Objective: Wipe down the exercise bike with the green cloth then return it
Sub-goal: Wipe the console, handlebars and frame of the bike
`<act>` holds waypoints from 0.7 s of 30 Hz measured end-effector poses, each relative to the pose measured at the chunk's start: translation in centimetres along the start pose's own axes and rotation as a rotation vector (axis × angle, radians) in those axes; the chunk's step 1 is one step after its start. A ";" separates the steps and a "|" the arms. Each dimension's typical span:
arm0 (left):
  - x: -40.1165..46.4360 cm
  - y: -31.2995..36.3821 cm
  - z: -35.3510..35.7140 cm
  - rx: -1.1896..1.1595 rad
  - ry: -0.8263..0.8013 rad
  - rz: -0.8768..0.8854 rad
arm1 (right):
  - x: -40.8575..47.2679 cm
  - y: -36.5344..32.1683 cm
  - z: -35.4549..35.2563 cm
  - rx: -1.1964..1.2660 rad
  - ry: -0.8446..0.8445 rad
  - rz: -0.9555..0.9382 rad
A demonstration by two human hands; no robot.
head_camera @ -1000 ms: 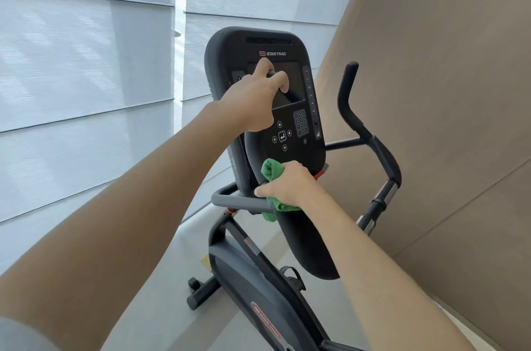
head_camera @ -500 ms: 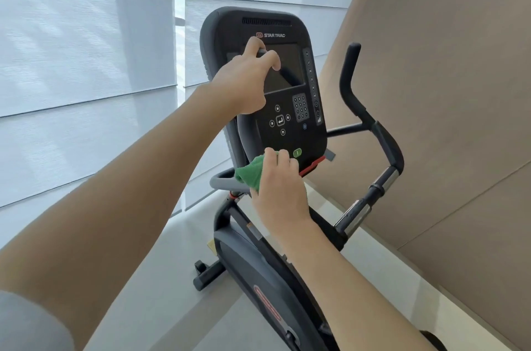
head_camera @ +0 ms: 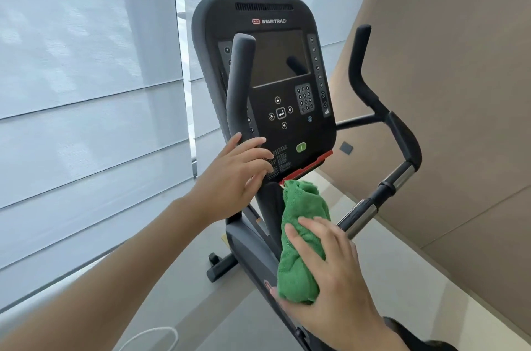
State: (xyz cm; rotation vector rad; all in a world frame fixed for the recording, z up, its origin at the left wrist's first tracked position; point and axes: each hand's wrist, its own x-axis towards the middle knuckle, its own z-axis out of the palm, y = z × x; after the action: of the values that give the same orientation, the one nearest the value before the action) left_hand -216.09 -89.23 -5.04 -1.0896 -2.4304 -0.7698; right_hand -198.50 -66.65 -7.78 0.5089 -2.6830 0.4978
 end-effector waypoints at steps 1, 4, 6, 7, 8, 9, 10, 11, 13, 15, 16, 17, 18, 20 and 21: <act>0.0 0.0 0.3 -0.047 0.011 -0.013 | -0.1 -0.1 0.1 0.039 -0.010 0.005; 0.1 -0.3 0.7 -0.182 0.016 -0.043 | 1.5 -1.0 1.0 0.096 -0.085 0.081; 0.2 -0.7 0.7 -0.240 0.021 -0.059 | 3.6 -2.1 1.8 -0.097 -0.087 0.165; 0.2 -0.8 0.7 -0.251 0.022 -0.064 | 4.8 -2.7 2.2 -0.196 -0.086 0.206; 0.3 -0.8 0.6 -0.256 0.020 -0.070 | 6.0 -3.2 2.5 -0.262 -0.092 0.238; 0.3 -0.8 0.6 -0.259 0.017 -0.080 | 7.1 -3.7 2.6 -0.301 -0.099 0.255; 0.4 -0.7 0.5 -0.258 0.013 -0.092 | 8.1 -4.0 2.6 -0.319 -0.100 0.263; 0.4 -0.6 0.4 -0.253 0.011 -0.099 | 9.1 -4.1 2.4 -0.328 -0.099 0.267; 0.4 -0.1 0.2 -0.221 0.014 -0.107 | 10.8 -3.8 1.9 -0.301 -0.097 0.264; 0.4 0.6 0.2 -0.183 0.016 -0.124 | 11.9 -3.2 1.4 -0.176 -0.116 0.278; 0.5 0.9 0.1 -0.167 0.013 -0.137 | 12.1 -2.9 1.2 -0.108 -0.116 0.285; 0.5 1.3 0.1 -0.150 0.006 -0.149 | 11.9 -2.6 1.0 -0.067 -0.106 0.285; 0.5 1.5 0.1 -0.132 -0.004 -0.156 | 11.4 -2.4 1.0 -0.050 -0.091 0.279; 0.4 1.9 0.0 -0.095 -0.031 -0.154 | 10.0 -2.0 0.9 -0.004 -0.052 0.270; 0.4 2.0 0.0 -0.077 -0.042 -0.150 | 9.3 -1.8 0.9 0.032 -0.031 0.270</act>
State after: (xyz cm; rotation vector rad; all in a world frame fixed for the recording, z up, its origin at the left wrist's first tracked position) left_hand -214.83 -87.95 -4.15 -0.9679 -2.5596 -0.9033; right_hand -206.06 -71.15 -4.25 0.1629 -2.7919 0.6123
